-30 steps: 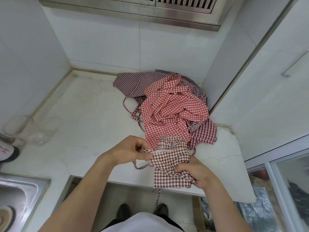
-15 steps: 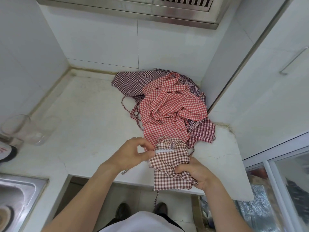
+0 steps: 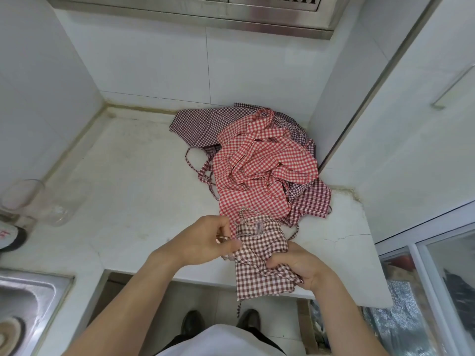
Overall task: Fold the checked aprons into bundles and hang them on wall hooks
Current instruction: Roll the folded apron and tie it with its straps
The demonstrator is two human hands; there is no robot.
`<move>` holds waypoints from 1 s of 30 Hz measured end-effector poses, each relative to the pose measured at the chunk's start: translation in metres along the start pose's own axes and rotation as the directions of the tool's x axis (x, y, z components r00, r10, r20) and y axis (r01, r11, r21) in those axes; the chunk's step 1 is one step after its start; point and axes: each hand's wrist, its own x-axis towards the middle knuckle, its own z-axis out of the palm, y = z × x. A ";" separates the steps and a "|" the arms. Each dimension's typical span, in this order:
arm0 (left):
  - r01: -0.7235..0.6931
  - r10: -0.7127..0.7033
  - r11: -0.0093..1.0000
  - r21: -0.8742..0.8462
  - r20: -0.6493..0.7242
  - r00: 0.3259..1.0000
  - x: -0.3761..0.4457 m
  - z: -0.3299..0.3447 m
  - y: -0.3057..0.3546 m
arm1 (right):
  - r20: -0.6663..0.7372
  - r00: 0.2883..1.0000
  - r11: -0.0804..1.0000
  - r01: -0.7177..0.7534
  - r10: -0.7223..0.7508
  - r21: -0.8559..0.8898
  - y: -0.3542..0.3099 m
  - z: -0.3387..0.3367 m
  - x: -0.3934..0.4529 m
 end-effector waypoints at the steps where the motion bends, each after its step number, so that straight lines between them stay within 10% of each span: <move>1: 0.016 -0.016 1.000 -0.013 -0.035 0.999 0.000 -0.001 0.000 | 0.009 1.000 1.000 -0.003 0.003 0.009 -0.001 -0.001 0.000; 7: 0.016 -0.009 0.999 0.034 -0.215 0.977 0.004 0.000 0.002 | 0.019 0.999 0.997 0.027 -0.028 0.068 -0.006 -0.005 -0.001; 16: 0.100 -0.124 0.941 -0.323 -0.053 0.991 0.009 0.009 -0.007 | 0.186 0.977 0.965 0.057 -0.107 0.256 -0.008 -0.015 -0.010; 20: 0.130 -0.159 0.790 -0.599 0.004 0.987 0.006 0.019 0.002 | 0.182 0.974 0.903 0.048 -0.138 0.426 0.000 -0.016 0.000; 30: 0.133 -0.267 0.730 -0.670 -0.101 0.958 0.011 0.062 0.026 | 0.169 0.935 0.638 0.073 -0.310 0.767 -0.020 0.023 0.003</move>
